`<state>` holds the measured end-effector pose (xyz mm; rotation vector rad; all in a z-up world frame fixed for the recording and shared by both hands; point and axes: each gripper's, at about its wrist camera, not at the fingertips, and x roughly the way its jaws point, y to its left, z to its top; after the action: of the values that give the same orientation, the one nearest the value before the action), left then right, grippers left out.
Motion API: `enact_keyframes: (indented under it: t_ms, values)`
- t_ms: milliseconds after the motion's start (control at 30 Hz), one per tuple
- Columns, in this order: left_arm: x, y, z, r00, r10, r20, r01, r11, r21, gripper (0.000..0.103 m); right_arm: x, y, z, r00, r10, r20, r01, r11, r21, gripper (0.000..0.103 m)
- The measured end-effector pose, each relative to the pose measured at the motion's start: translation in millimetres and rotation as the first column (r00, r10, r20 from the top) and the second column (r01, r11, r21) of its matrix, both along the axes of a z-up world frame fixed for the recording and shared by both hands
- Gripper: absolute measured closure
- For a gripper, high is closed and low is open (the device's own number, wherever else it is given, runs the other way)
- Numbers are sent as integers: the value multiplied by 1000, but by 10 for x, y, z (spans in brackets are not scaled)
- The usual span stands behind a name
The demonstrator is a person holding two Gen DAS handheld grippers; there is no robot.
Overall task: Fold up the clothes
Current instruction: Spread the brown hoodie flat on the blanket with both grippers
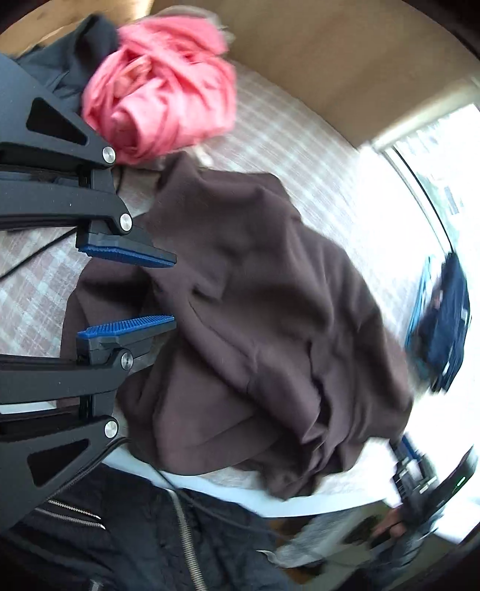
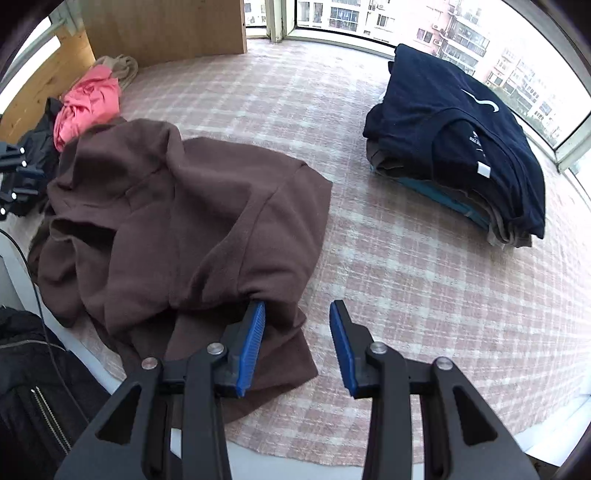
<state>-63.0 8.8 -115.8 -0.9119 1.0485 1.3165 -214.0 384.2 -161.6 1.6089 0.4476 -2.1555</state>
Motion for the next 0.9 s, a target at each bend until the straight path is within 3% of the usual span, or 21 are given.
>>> enact_keyframes:
  t_ms: [200,300,433,500,567,700,900]
  values:
    - [376,366,-212,984,-176,24,177,984,-29,69,133,-180,-62,996,87,13,-86,995,-44,67]
    - [302,501,-386,985,-169,32,172,982,-84,70,254,-284,-74,989,144,16,-143,989,-49,66]
    - [196,571,-409,989,-137,58,143,984,-104,87,304,-445,-83,977,212,8,-212,976,-60,66]
    - [192,525,-283,989,-139,42,142,987,-69,97,303,-565,-115,963,271,6,-271,962,-41,66]
    - [168,460,-143,992,-125,24,126,991,-34,98,306,-684,-176,940,341,17,-341,940,-31,66]
    - [79,274,124,996,-66,65,64,997,34,98,342,-879,-324,894,445,45,-446,895,6,65]
    - [75,139,379,999,-11,42,6,994,111,98,355,-959,-475,863,500,73,-502,865,10,65]
